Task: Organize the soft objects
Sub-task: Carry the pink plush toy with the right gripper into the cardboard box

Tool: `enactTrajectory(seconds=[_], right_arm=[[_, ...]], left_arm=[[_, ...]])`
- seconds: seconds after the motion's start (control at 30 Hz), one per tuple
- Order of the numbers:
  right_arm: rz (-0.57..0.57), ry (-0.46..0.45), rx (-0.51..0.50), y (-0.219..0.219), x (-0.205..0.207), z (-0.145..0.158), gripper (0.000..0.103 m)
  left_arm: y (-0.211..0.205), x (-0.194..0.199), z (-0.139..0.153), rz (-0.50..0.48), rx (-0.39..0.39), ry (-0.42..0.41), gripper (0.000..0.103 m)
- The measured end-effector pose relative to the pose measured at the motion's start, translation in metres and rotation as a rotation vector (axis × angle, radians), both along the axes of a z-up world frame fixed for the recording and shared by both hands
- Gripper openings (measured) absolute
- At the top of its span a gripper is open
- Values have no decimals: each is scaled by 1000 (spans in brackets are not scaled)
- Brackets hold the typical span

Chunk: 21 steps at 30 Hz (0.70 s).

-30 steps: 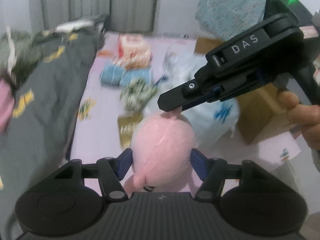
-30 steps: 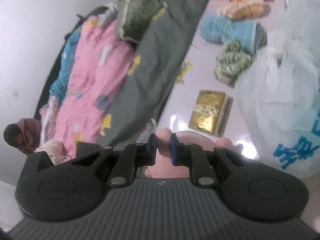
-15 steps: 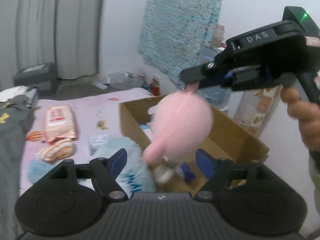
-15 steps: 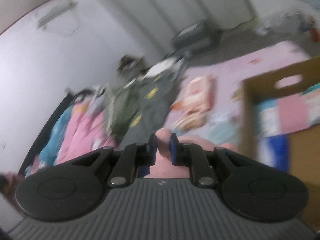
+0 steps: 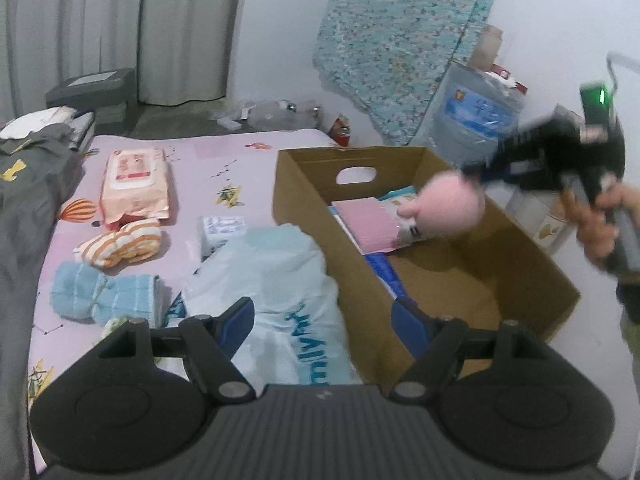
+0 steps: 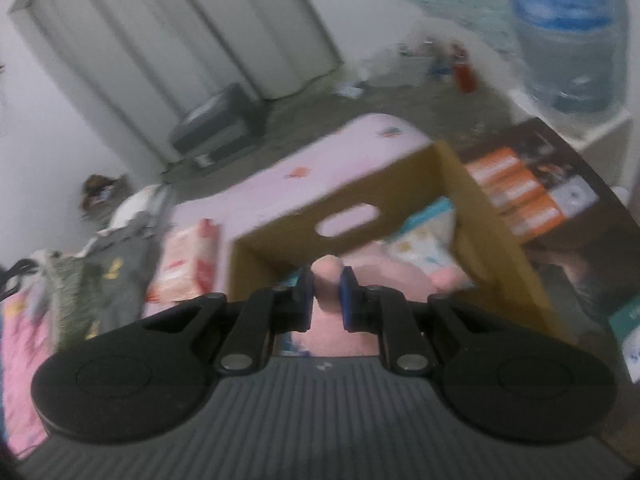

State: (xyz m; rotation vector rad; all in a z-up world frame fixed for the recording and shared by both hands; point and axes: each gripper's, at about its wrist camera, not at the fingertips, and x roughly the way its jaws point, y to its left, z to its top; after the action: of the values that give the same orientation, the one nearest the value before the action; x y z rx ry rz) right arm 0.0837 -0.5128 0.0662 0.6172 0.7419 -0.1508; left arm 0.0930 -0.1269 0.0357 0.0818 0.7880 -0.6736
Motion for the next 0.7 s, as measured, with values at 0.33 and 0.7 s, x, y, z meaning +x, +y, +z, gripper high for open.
enactTrajectory(seconds=[0.33,0.7], right_arm=[[-15,201,240,20,-25,-98,14],[-98,140,492,12,-33,-91,37]], left_arm=[[8,-3,-7,0,-14,22,77],[19,-10,-6,6,-27,15,77]])
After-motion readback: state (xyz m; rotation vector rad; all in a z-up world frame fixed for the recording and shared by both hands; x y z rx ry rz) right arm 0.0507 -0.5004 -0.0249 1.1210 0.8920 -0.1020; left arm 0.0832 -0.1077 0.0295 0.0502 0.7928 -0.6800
